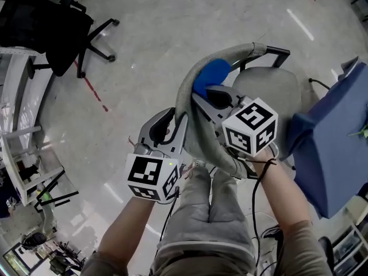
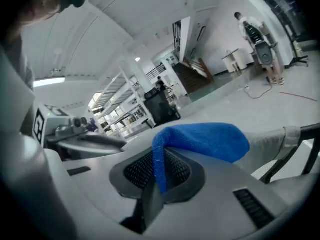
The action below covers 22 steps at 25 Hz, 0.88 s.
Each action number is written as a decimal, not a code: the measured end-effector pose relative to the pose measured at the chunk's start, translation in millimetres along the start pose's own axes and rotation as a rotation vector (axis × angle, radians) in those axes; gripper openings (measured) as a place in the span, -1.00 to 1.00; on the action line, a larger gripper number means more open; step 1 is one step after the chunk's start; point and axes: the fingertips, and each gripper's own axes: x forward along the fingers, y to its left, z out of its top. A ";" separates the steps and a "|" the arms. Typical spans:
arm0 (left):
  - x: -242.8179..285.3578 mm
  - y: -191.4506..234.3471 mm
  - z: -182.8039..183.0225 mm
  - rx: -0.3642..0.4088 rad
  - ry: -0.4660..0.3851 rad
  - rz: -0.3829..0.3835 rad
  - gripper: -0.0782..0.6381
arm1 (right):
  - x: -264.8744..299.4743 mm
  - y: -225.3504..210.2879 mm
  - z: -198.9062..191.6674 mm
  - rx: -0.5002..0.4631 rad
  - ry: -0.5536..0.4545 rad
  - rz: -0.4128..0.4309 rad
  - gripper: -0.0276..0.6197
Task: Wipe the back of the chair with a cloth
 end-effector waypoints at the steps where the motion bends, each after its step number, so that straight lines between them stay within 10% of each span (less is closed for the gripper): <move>1: -0.3 -0.4 -0.3 0.005 -0.001 0.002 -0.46 | -2.0 17.5 -14.8 -0.018 0.042 0.039 -0.74; 12: -2.6 1.4 -1.5 0.012 -0.004 0.014 -0.46 | -76.0 115.4 -136.0 -0.075 0.393 0.298 -0.75; 22: -44.4 -12.6 16.1 0.089 0.000 -0.014 -0.47 | -148.2 83.5 -68.5 0.061 0.098 -0.067 -0.75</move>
